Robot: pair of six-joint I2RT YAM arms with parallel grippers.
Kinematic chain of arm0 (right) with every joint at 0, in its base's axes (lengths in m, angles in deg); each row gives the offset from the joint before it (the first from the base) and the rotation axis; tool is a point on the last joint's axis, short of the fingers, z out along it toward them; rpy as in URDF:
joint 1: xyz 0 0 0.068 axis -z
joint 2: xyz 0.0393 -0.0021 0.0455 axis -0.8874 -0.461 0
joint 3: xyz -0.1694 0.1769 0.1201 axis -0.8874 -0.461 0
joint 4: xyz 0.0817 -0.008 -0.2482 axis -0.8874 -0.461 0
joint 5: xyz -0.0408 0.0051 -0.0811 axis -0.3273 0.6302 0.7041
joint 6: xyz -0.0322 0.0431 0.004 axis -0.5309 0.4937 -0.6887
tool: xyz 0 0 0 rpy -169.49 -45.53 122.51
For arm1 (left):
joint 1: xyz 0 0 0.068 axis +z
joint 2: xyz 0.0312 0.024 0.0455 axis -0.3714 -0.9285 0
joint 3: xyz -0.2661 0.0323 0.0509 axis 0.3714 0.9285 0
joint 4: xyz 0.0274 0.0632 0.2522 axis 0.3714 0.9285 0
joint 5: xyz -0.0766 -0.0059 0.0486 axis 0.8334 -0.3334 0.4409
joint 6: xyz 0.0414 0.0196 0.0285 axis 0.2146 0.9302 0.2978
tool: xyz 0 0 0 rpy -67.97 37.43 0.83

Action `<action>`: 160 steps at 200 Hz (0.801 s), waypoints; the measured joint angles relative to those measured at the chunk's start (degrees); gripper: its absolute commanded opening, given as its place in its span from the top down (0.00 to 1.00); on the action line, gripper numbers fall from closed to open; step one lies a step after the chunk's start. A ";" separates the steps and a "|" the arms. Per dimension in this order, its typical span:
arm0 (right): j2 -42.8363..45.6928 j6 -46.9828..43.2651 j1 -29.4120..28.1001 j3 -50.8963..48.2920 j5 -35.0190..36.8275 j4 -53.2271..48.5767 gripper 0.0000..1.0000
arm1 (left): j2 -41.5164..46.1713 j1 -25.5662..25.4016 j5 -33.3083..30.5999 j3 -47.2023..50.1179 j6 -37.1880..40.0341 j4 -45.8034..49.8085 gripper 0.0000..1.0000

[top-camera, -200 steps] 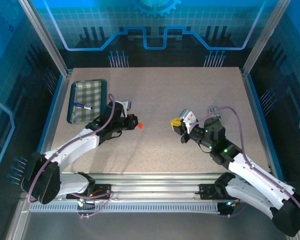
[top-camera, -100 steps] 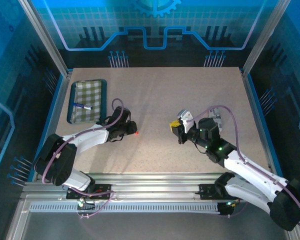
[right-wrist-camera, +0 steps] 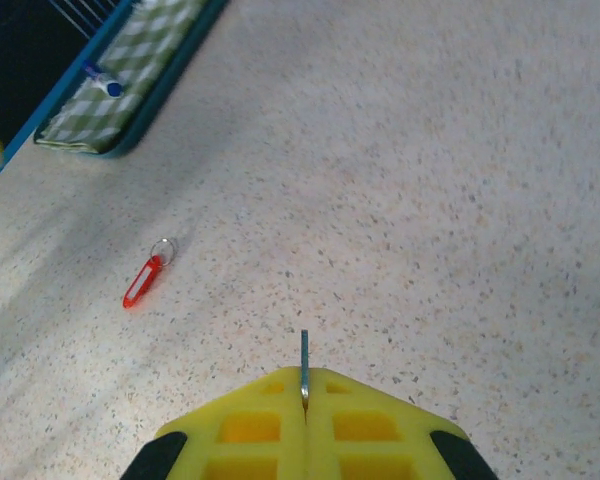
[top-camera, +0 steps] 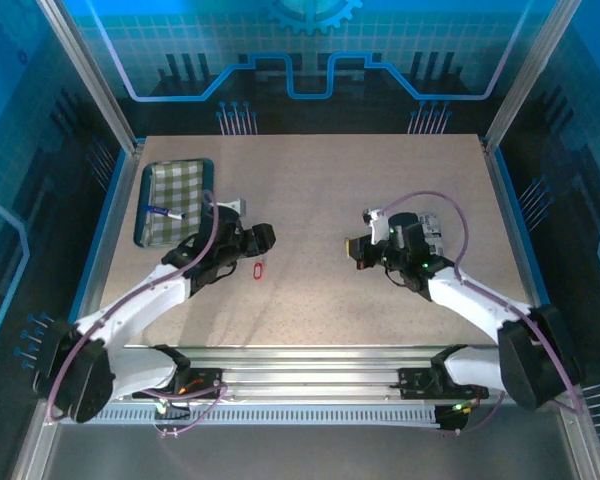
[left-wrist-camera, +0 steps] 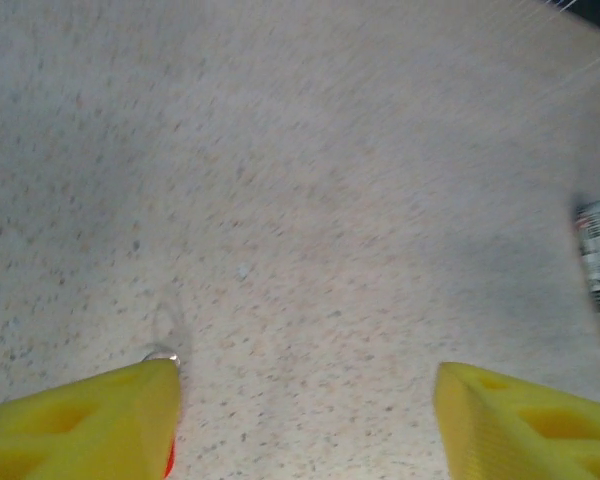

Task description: Remove the keys from the keyring

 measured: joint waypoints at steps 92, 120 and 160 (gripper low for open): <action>-22.60 10.47 4.55 6.40 -4.66 3.21 0.99 | 7.08 -0.17 1.88 6.03 -1.49 -0.74 0.00; -24.33 11.69 5.70 6.51 -4.37 3.10 0.80 | 7.08 -0.17 1.88 6.03 -1.51 -0.74 0.01; -22.84 12.24 8.96 5.18 -2.58 2.25 0.56 | 6.62 -0.17 1.84 6.03 -1.53 -0.74 0.01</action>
